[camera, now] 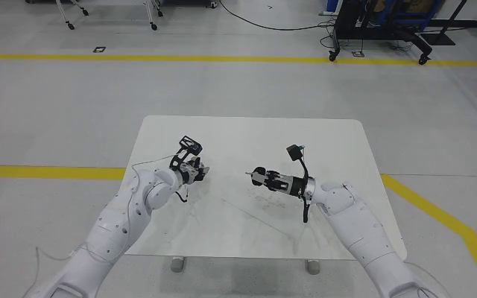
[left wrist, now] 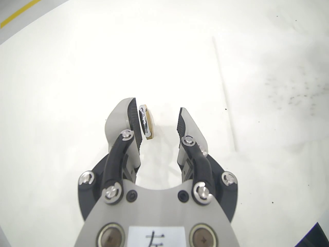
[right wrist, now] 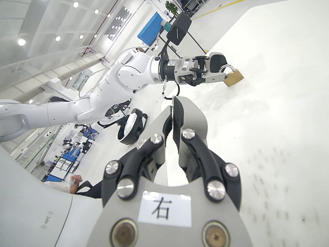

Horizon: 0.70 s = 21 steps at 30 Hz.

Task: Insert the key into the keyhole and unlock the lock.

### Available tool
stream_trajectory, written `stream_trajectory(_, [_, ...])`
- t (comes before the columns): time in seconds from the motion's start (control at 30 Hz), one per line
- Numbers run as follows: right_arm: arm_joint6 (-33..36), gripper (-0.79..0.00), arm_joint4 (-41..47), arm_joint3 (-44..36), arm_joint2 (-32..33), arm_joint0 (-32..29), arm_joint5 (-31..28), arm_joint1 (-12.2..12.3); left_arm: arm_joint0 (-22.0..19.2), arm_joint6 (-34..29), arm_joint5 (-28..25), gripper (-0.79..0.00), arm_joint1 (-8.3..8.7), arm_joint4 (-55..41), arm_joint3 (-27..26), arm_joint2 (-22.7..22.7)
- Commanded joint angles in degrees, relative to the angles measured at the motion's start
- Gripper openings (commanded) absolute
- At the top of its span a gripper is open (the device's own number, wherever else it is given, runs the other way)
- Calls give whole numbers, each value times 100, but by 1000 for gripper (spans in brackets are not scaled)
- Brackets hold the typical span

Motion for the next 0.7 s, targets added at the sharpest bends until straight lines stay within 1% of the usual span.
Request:
stream_trajectory(0.0, [0,-785,0,0,0,0,0,0,5,-41,56,-505,-9,55,-2,3])
stream_trajectory(0.07, [0,-785,0,0,0,0,0,0,0,-90,91,-545,-23,118,3,16])
stream_trajectory(0.17, [0,-785,0,0,0,0,0,0,-10,-144,103,-643,-46,174,31,38])
stream_trajectory(0.27, [0,-785,0,0,0,0,0,0,-29,-187,80,-653,-72,192,75,57])
stream_trajectory(0.37, [0,-785,0,0,0,0,0,0,-59,-208,93,-785,-109,220,142,89])
stream_trajectory(0.67, [0,-785,0,0,0,0,0,0,-129,-217,279,-785,-201,334,285,138])
